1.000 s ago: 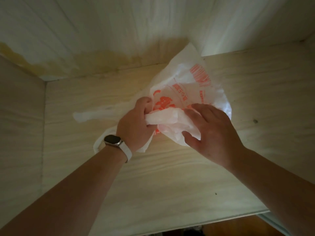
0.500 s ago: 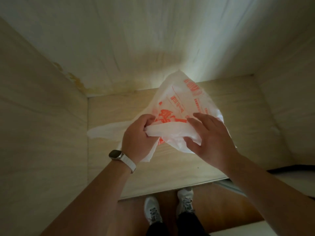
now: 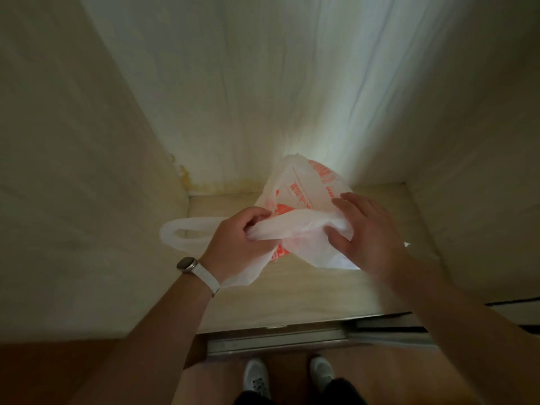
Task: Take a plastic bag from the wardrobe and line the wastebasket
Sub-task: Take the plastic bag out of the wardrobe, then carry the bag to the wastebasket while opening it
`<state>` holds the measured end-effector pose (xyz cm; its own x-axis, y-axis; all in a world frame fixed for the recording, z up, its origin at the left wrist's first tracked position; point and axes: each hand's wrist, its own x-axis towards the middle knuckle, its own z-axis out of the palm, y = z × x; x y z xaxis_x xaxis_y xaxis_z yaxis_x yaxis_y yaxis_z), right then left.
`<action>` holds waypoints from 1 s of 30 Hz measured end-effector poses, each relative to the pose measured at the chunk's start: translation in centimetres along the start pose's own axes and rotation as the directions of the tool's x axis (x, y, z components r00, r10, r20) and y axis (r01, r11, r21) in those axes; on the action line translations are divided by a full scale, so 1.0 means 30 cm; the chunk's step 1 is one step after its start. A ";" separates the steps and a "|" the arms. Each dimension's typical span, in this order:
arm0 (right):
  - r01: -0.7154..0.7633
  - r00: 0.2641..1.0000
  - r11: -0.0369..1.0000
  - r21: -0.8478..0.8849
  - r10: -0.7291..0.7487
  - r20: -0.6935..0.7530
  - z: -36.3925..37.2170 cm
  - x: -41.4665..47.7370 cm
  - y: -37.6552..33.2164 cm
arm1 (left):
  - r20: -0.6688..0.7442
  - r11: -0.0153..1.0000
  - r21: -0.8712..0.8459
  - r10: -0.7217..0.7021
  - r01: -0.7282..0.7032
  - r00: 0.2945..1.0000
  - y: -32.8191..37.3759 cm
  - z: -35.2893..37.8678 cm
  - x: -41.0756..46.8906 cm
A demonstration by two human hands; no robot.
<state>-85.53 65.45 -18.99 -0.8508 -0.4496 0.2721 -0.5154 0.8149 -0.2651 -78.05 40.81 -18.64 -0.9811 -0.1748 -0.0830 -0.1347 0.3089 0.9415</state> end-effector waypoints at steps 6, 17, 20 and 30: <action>0.099 0.995 0.987 0.125 -0.096 -0.027 -0.069 0.001 -0.026 | -0.142 1.000 0.003 -0.015 0.016 0.990 0.110 0.010 -0.125; 0.359 0.924 0.861 0.361 -0.384 -0.003 -0.170 -0.043 -0.127 | -0.564 0.959 0.236 0.003 0.158 0.826 0.275 0.105 -0.466; 0.450 0.867 0.802 0.392 -0.498 0.024 -0.193 -0.077 -0.190 | -0.639 0.944 0.242 -0.019 0.225 0.769 0.276 0.115 -0.591; 0.774 0.454 0.427 0.469 -0.889 0.059 -0.183 -0.290 -0.513 | -0.819 0.853 0.184 -0.142 0.488 0.556 0.201 0.110 -1.127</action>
<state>-69.62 58.84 -12.20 0.0657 -0.9503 0.3043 -0.9260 -0.1717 -0.3363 -46.15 51.65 -11.24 -0.4130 -0.9065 0.0876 -0.6193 0.3501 0.7028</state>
